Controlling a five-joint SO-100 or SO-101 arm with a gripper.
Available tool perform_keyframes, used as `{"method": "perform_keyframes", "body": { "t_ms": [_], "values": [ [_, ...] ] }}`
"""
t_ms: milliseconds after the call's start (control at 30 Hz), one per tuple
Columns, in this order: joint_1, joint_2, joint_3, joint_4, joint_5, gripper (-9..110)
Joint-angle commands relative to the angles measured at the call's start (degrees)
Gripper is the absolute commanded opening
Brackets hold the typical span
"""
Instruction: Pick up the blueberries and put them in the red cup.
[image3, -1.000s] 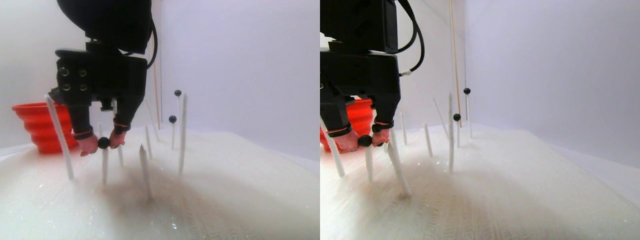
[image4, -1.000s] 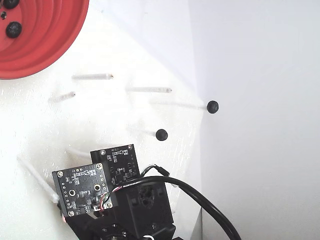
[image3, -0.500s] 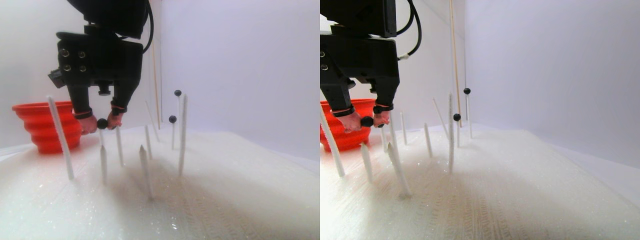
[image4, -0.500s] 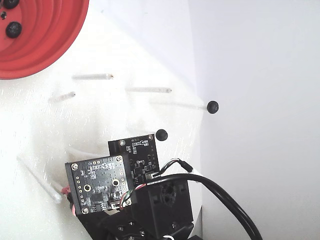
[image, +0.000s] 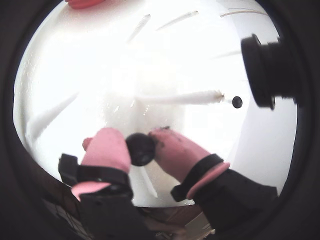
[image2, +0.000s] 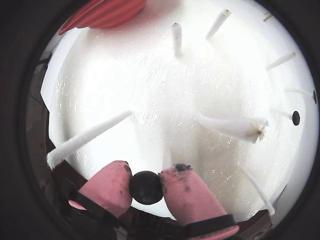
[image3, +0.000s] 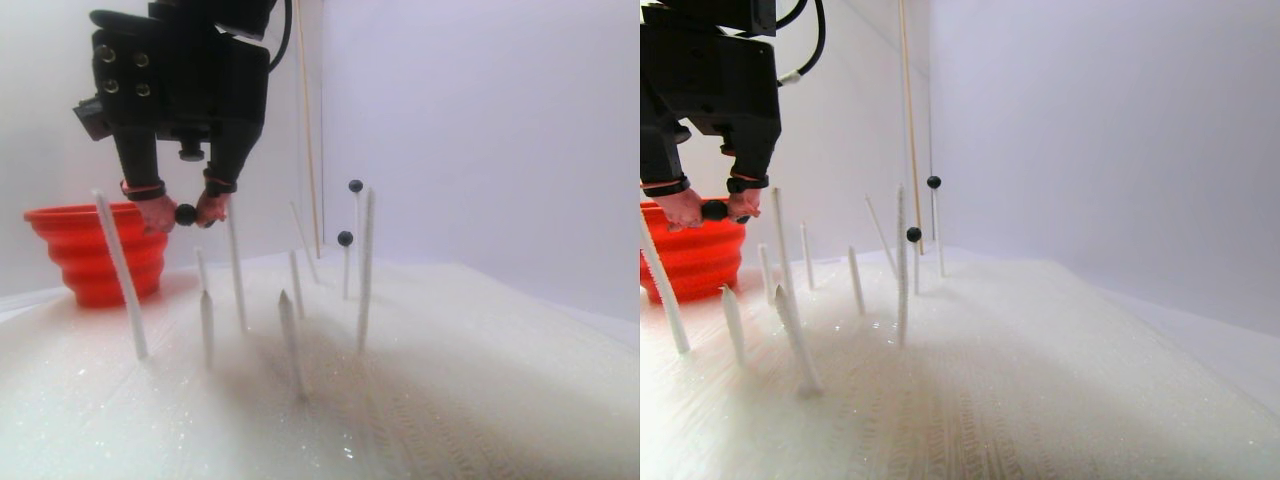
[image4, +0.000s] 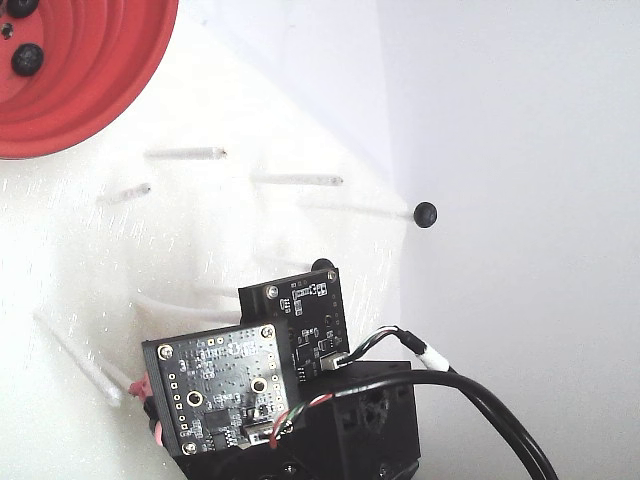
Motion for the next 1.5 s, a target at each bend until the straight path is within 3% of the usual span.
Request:
{"method": "perform_keyframes", "body": {
  "t_ms": [0,633,1467],
  "values": [
    [-1.3,4.5,-2.0,0.1,0.1,10],
    [-7.7,3.7,-11.8,0.8,1.8,10],
    [-12.6,-10.4,-24.5,-7.9,3.6,10]
  ]
}}
